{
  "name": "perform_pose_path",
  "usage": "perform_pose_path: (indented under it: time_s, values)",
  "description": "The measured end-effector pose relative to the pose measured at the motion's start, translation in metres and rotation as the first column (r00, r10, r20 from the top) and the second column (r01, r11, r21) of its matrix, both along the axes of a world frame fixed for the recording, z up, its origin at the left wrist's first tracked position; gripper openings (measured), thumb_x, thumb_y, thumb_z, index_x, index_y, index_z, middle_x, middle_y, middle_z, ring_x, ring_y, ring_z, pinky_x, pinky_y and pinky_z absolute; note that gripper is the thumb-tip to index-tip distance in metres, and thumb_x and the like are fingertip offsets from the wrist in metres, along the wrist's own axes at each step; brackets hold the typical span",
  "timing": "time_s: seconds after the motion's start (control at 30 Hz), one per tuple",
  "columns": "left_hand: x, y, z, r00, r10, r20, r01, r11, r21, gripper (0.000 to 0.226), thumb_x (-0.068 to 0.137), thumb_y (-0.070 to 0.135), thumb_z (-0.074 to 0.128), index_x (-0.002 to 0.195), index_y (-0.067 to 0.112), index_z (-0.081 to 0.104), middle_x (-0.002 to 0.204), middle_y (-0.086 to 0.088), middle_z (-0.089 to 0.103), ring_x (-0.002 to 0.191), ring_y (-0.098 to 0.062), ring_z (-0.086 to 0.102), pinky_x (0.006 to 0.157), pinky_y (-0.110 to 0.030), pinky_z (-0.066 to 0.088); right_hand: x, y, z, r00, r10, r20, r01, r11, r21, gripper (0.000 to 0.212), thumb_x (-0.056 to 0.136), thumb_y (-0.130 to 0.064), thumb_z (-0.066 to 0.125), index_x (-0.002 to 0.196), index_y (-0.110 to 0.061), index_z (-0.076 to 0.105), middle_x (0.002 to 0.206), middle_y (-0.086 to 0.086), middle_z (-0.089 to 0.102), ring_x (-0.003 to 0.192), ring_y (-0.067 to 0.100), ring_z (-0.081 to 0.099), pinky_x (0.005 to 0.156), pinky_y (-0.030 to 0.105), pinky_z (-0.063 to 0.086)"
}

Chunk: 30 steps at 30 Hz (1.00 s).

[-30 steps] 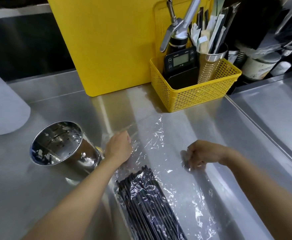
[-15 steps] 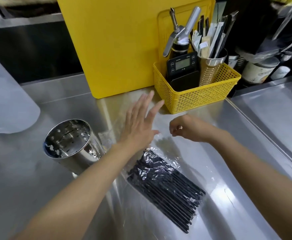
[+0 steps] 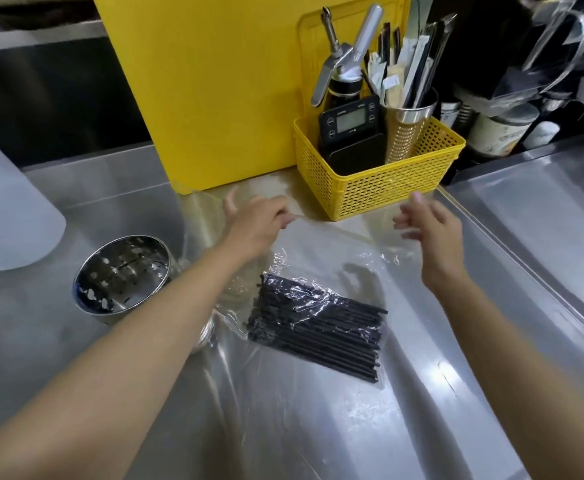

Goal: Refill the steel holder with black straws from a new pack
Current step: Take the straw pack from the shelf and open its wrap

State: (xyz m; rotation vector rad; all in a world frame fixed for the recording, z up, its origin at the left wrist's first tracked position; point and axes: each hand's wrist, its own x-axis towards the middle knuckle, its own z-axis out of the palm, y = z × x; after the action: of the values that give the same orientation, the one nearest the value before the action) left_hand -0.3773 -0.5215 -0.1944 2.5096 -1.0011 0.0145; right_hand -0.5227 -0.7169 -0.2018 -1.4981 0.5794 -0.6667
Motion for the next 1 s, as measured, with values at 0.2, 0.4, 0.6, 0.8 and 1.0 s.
perform_pose_path:
  time_s: [0.2,0.4,0.6,0.8,1.0]
  values:
    - [0.005,-0.001,0.002,0.991,0.132,0.015,-0.130,0.989,-0.074,0.026,0.095,0.034,0.043,0.083,0.017,0.058,0.067,0.010,0.050,0.113,-0.021,0.047,0.109,-0.044,-0.001,-0.037,-0.005,-0.065,0.873,0.487,0.030,-0.387,0.653,0.651,0.094,0.041,-0.031,0.093,0.120,-0.003,0.049,0.112,0.017,0.065,0.099,0.028,0.066,0.083,0.033,0.056]
    - [-0.011,-0.015,0.008,0.974,0.220,0.046,-0.206,0.955,-0.212,0.025,0.093,0.038,0.046,0.083,0.020,0.061,0.084,0.011,0.053,0.115,-0.017,0.044,0.108,-0.046,0.002,-0.024,0.031,-0.059,0.939,0.333,-0.080,-0.234,0.794,0.561,0.013,0.081,0.007,0.057,0.091,0.003,0.064,0.071,0.010,0.074,0.062,0.018,0.069,0.057,0.023,0.056]
    - [-0.016,-0.008,0.022,0.950,0.228,0.215,-0.173,0.953,-0.249,0.038,0.082,0.046,0.059,0.112,0.023,0.057,0.129,-0.004,0.049,0.131,-0.027,0.029,0.109,-0.046,0.005,-0.016,0.033,-0.052,0.971,0.238,-0.004,-0.192,0.793,0.577,0.008,0.068,-0.002,0.064,0.074,-0.003,0.069,0.065,0.010,0.071,0.055,0.019,0.068,0.055,0.025,0.057]
    - [-0.034,0.019,0.005,0.925,0.376,0.059,-0.231,0.677,-0.699,0.066,0.075,0.046,0.062,0.124,0.010,0.035,0.131,-0.021,0.041,0.125,-0.027,0.034,0.107,-0.042,0.024,-0.012,0.018,-0.034,0.950,0.293,0.106,-0.302,0.783,0.544,0.005,0.063,-0.013,0.075,0.065,-0.009,0.073,0.064,0.007,0.072,0.057,0.017,0.069,0.055,0.027,0.059]
    - [-0.077,0.031,-0.021,0.781,0.256,-0.570,-0.621,0.221,-0.752,0.098,0.059,0.054,0.070,0.132,0.010,0.023,0.135,-0.002,0.024,0.127,-0.010,0.028,0.109,-0.025,0.022,-0.009,0.012,-0.022,0.930,0.341,0.138,-0.360,0.772,0.524,0.031,0.042,-0.029,0.088,0.064,-0.012,0.073,0.062,0.006,0.070,0.059,0.013,0.069,0.056,0.027,0.058]
